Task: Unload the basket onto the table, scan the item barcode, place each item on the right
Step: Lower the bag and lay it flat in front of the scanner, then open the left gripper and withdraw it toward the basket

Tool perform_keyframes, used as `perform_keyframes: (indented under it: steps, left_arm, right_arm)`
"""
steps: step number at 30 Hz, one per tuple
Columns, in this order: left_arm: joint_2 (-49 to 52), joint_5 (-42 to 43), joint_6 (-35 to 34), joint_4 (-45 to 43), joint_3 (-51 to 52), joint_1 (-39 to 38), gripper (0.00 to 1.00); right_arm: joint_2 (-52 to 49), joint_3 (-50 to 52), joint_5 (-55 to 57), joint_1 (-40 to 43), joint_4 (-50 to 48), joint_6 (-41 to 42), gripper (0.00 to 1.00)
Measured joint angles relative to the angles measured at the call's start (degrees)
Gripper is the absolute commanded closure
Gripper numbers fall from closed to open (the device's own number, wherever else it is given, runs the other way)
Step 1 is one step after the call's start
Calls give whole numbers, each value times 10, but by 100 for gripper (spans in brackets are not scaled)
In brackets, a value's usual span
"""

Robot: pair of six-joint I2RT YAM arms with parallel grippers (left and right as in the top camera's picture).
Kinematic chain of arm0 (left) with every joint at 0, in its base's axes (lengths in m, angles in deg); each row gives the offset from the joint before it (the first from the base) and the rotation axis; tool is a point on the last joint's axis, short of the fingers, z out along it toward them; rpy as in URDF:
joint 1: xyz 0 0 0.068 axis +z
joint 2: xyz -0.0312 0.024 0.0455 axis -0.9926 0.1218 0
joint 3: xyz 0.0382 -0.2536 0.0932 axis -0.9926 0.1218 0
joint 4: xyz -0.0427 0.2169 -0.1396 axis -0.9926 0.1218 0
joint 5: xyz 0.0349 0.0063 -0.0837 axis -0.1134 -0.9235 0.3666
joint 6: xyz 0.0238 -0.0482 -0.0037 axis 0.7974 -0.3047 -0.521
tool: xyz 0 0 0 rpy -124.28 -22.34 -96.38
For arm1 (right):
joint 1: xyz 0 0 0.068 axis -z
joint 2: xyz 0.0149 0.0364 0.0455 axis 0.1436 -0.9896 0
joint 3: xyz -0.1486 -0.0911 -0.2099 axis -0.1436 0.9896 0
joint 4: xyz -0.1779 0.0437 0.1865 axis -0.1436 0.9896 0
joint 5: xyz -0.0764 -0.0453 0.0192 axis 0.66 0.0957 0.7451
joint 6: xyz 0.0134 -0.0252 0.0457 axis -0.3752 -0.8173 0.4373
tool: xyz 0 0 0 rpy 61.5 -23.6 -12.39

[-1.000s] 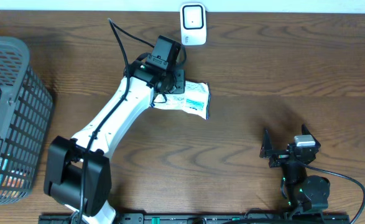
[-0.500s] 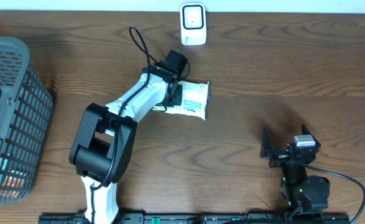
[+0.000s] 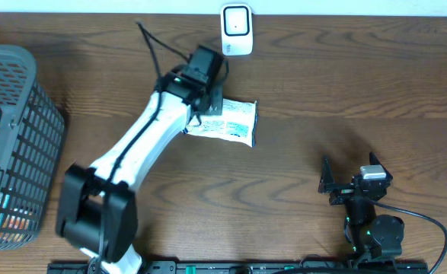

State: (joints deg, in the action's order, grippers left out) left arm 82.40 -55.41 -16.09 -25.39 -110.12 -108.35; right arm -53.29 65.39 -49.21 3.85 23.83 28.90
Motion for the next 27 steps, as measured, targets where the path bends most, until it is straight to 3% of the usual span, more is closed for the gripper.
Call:
perform_keyframes:
  steps: [7,21,23,27]
  left_arm:
    - [9,56,-28,-61,0,-12,91]
    - [147,71,-41,-99,9,-56,89]
    - [144,73,-40,-98,9,-55,75]
    - [131,80,-42,-85,9,-51,71]
  right_arm:
    - [0,0,0,0,0,0,1]
    - [0,0,0,0,0,0,1]
    - [0,0,0,0,0,0,1]
    - [0,0,0,0,0,0,1]
